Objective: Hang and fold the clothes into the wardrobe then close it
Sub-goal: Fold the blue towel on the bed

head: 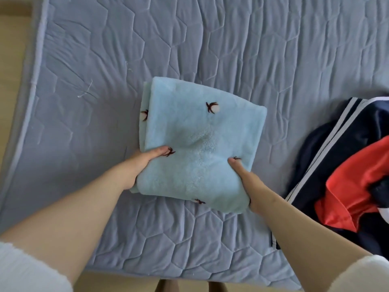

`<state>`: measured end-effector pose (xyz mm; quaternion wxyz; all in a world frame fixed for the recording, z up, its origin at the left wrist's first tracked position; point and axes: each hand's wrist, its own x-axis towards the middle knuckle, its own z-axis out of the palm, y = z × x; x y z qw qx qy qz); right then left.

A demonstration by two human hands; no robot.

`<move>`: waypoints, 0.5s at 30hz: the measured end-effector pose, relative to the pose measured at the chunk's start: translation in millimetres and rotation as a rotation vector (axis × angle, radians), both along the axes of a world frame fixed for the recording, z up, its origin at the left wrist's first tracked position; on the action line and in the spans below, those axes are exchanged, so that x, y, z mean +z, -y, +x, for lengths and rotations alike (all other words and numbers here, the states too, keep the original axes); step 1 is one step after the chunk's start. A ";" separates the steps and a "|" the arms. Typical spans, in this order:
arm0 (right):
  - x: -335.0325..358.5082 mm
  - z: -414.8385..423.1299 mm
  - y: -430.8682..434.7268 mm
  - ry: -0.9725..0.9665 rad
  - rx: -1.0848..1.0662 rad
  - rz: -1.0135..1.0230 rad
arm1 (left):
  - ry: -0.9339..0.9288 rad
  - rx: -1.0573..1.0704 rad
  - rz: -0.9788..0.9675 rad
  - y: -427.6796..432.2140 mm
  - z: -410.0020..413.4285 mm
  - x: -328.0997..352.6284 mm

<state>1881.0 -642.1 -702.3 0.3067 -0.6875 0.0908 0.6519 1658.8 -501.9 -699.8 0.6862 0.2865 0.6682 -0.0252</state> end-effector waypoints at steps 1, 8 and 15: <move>3.8 -0.3 2.9 -0.091 0.010 -0.017 | 0.048 -0.010 -0.067 -3.0 -3.4 6.5; 18.4 -14.6 30.9 -0.335 -0.121 0.050 | 0.087 0.011 -0.153 14.3 -30.2 27.6; 57.2 -24.5 46.8 -0.354 -0.086 -0.003 | 0.070 0.096 -0.210 64.4 -63.9 58.2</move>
